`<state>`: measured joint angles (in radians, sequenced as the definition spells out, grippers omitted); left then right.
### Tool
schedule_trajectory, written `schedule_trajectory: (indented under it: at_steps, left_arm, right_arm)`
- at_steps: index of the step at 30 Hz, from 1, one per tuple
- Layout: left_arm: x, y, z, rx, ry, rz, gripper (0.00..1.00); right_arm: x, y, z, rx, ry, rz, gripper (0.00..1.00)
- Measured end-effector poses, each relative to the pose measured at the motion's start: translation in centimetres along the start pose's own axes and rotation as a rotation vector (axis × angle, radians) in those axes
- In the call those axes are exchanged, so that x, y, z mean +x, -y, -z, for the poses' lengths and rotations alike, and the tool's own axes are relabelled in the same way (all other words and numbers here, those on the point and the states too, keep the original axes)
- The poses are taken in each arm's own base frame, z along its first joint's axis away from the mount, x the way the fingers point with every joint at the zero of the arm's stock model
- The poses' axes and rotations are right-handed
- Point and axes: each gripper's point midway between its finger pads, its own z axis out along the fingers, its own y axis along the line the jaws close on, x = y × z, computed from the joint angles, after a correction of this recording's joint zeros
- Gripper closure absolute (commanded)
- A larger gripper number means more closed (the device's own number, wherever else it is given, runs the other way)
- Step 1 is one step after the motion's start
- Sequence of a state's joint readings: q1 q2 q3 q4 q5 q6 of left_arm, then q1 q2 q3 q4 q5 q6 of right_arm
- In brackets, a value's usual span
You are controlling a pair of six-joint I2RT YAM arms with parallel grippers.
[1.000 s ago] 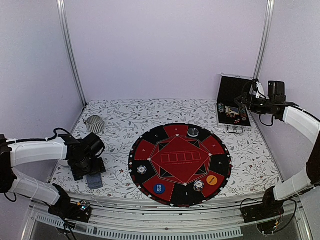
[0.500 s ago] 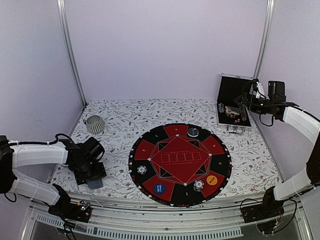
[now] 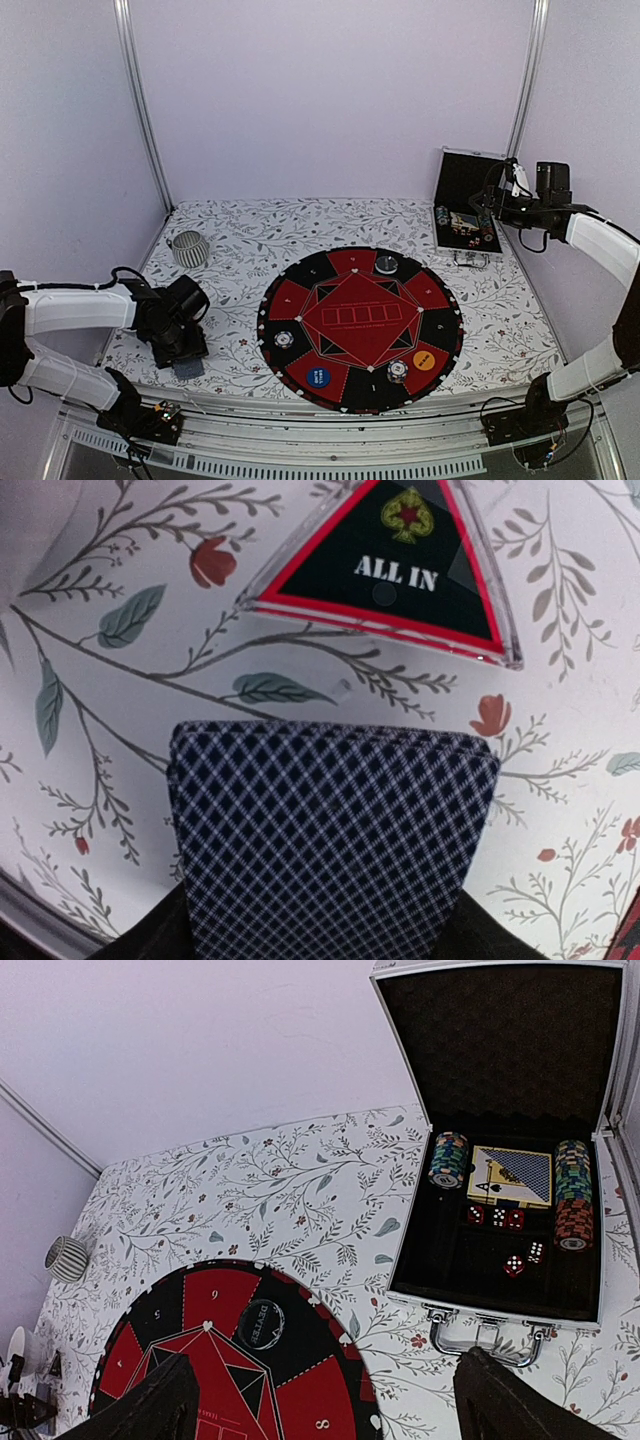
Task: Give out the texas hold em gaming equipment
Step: Pick up the face-down deck piles from the center of the board.
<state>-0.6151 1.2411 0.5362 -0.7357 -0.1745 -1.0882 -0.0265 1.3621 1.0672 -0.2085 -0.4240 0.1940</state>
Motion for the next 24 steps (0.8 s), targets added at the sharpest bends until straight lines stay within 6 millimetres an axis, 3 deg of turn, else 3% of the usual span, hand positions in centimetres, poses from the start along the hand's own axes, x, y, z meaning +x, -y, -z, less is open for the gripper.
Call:
schedule_trajectory:
  at_steps: [9, 17, 24]
  left_arm:
    - [-0.4, 0.8, 0.4, 0.037, 0.019, -0.021, 0.52]
    - [-1.0, 1.5, 0.8, 0.055, 0.041, -0.07, 0.57]
    - [-4.7, 3.6, 3.5, 0.073, 0.181, -0.144, 0.56]
  right_arm:
    - [0.0, 0.0, 0.0, 0.0, 0.0, -0.001, 0.1]
    - [0.0, 0.0, 0.0, -0.001, 0.001, -0.007, 0.1]
    - [-0.4, -0.3, 0.5, -0.004, 0.015, -0.006, 0.1]
